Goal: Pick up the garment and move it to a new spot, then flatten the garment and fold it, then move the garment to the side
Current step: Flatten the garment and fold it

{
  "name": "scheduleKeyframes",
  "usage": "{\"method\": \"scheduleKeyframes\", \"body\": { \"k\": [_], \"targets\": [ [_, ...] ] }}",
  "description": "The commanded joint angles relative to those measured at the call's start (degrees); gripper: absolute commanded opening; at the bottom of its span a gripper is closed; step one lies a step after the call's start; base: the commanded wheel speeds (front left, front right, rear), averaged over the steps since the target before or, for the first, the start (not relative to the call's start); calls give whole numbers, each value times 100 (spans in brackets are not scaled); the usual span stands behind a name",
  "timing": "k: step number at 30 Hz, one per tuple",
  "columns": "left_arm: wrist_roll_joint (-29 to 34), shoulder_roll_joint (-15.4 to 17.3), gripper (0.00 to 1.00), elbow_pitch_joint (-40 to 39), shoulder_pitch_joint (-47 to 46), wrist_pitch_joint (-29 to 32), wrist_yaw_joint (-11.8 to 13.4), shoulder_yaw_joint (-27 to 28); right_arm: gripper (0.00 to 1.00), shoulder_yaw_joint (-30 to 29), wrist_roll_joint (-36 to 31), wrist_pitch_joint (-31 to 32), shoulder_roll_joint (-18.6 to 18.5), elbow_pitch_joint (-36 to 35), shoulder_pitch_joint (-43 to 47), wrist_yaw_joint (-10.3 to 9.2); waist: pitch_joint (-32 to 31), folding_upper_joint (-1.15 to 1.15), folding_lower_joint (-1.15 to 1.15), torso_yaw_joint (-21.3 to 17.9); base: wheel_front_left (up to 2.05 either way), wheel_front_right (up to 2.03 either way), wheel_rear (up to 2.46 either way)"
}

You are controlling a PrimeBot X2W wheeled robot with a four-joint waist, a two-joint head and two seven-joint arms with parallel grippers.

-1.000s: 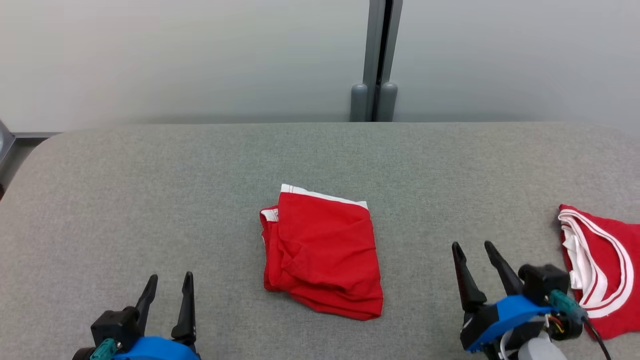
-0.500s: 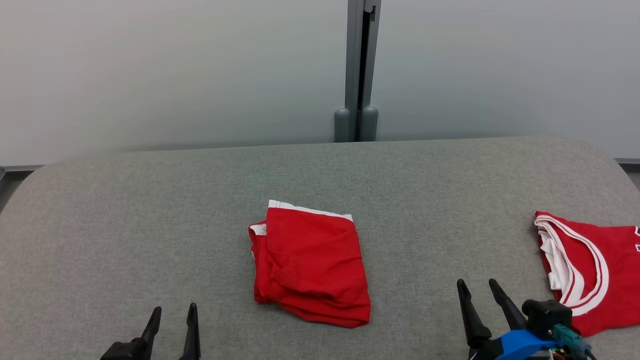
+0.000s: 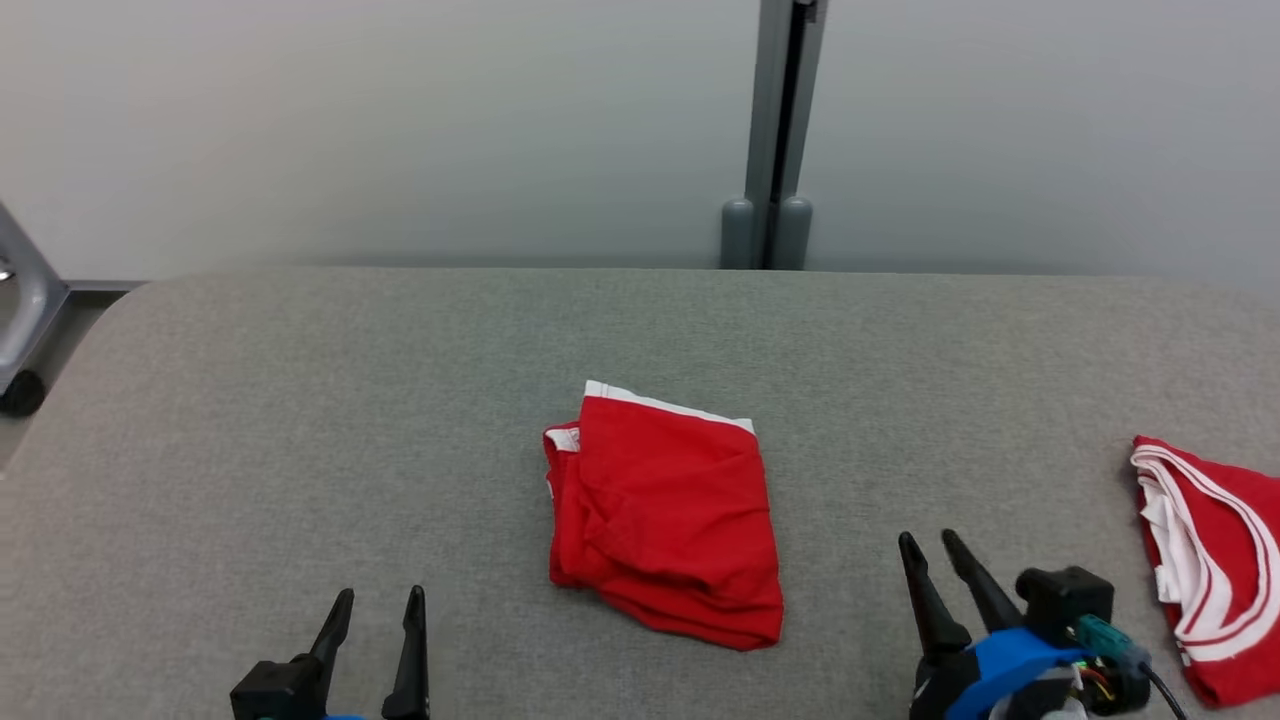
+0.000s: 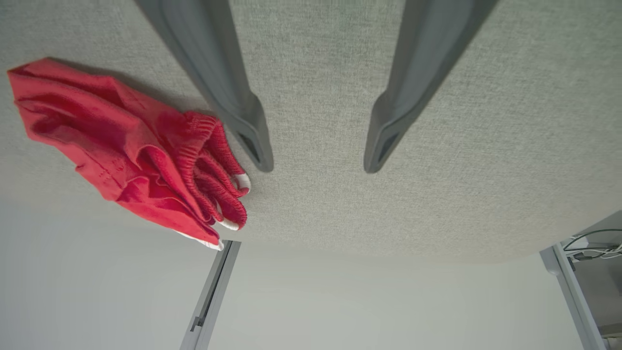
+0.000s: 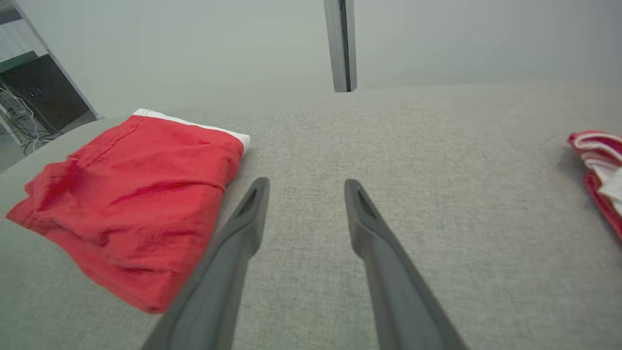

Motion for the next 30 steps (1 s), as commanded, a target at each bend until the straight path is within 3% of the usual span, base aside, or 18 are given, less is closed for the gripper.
{"method": "scheduleKeyframes", "body": {
  "k": [1,5,17,23,30],
  "targets": [
    [-46,48,100,-13,-112,-12,9,-100,0,128,-65,-19,-12,75,-235,1,117,0,0,200,0,0,0],
    [-164,132,100,-42,-259,-12,9,-356,0,414,-250,-20,-11,266,-685,1,353,0,0,594,0,0,0],
    [-809,526,100,-36,-705,-12,9,-964,0,1294,0,-20,-17,921,-1762,1,1111,0,0,1652,0,0,0],
    [-1050,620,100,-114,-856,-12,9,-1067,0,2318,264,-20,-21,839,-1763,1,1301,0,0,1793,0,0,0],
    [-1168,602,100,-226,-960,-12,9,-1175,0,2887,275,-18,-22,950,-1684,1,1357,0,0,1744,0,0,0]
  ]
}}
